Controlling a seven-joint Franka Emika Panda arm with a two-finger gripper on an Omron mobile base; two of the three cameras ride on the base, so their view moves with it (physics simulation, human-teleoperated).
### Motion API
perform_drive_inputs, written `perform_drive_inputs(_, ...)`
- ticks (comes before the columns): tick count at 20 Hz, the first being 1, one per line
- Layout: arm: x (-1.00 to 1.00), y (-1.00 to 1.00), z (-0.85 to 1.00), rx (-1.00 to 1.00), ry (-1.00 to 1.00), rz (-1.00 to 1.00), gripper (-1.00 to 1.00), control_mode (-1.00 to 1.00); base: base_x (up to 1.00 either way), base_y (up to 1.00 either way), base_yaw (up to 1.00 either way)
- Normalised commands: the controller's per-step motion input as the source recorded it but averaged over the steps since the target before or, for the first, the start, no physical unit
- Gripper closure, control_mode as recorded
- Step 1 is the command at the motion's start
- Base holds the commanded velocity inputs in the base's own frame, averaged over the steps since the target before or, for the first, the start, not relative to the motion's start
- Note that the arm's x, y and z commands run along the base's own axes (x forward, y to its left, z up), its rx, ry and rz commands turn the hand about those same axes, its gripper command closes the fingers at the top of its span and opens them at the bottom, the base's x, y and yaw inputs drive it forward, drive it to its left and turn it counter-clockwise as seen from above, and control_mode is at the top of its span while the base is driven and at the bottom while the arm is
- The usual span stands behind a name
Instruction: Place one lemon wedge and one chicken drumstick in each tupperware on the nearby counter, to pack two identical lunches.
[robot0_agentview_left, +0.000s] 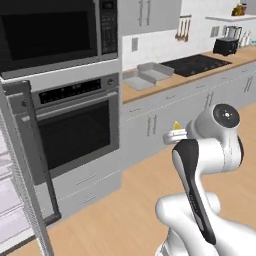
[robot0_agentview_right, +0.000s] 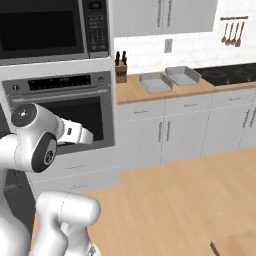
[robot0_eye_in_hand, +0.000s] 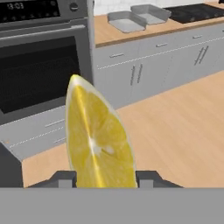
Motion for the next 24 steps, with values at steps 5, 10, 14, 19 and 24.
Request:
perform_drive_inputs(5,0.0,0.0,0.0,0.0,0.0,0.0,1.0,1.0,1.0,-0.96,0.0)
perform_drive_inputs(10,0.0,0.0,0.0,0.0,0.0,0.0,1.0,1.0,1.0,-0.89,0.0)
perform_drive_inputs(14,0.0,0.0,0.0,0.0,0.0,0.0,1.0,1.0,1.0,-0.8,0.0)
perform_drive_inputs(19,0.0,0.0,0.0,0.0,0.0,0.0,1.0,1.0,1.0,-0.5,0.05)
perform_drive_inputs(24,0.0,0.0,0.0,0.0,0.0,0.0,1.0,1.0,1.0,-0.12,0.16)
